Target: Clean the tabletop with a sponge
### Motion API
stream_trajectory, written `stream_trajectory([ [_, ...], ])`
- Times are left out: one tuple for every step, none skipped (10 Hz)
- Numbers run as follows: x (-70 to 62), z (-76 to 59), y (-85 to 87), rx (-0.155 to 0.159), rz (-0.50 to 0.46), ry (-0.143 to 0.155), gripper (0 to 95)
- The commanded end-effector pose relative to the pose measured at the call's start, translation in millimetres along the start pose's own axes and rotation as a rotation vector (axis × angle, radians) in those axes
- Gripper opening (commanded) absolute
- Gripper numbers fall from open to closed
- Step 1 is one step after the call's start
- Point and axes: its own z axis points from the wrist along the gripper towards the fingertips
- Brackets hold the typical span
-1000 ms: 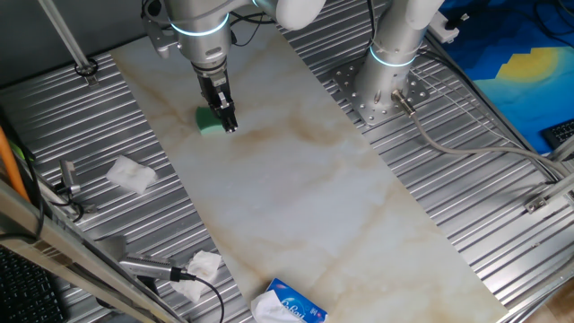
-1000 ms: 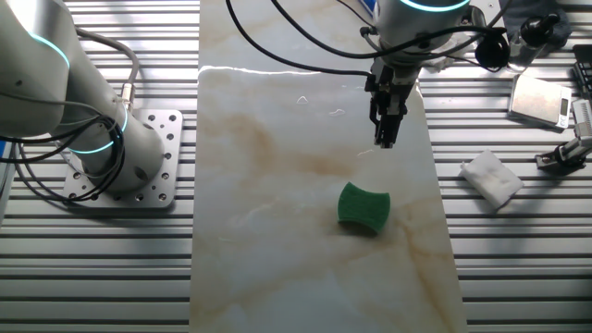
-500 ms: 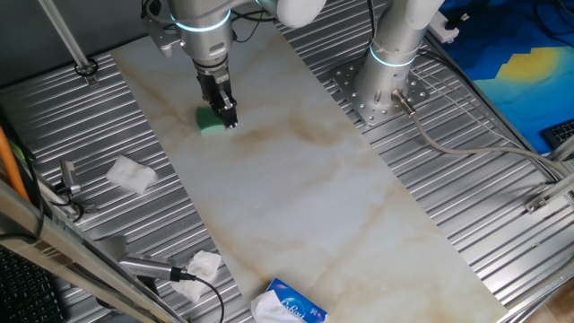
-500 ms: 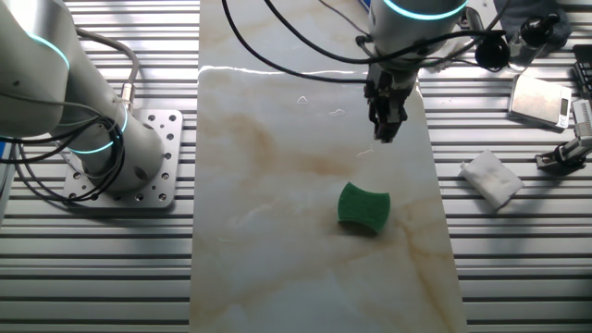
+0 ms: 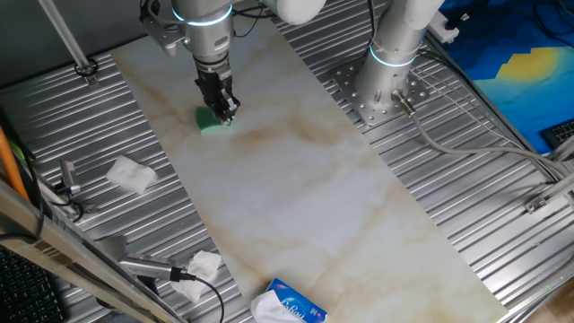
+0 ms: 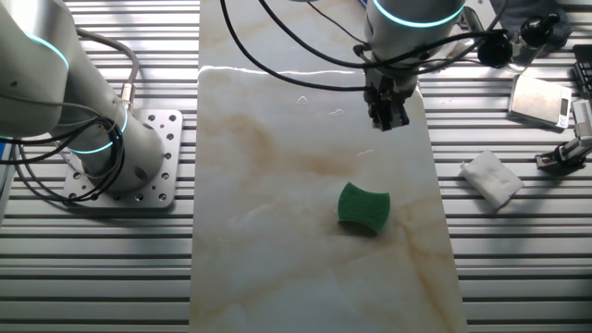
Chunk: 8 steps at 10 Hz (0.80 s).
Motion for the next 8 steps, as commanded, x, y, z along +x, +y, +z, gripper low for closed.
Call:
stream_trajectory([
  [-0.5, 0.5, 0.0, 0.002, 0.012, 0.006, 0.0],
  [-0.5, 0.9, -0.1, 0.002, 0.016, 0.007, 0.0],
  [-0.6, 2.4, -0.6, 0.002, 0.021, 0.007, 0.0],
  [-0.7, 3.4, -1.0, 0.002, 0.022, 0.005, 0.0],
  [-0.7, 3.9, -1.2, 0.002, 0.024, 0.005, 0.0],
  [-0.6, 4.0, -1.3, 0.002, 0.025, 0.005, 0.0],
  [-0.6, 3.9, -1.4, 0.002, 0.026, 0.006, 0.0],
  [-0.6, 3.9, -1.4, 0.002, 0.025, 0.005, 0.0],
])
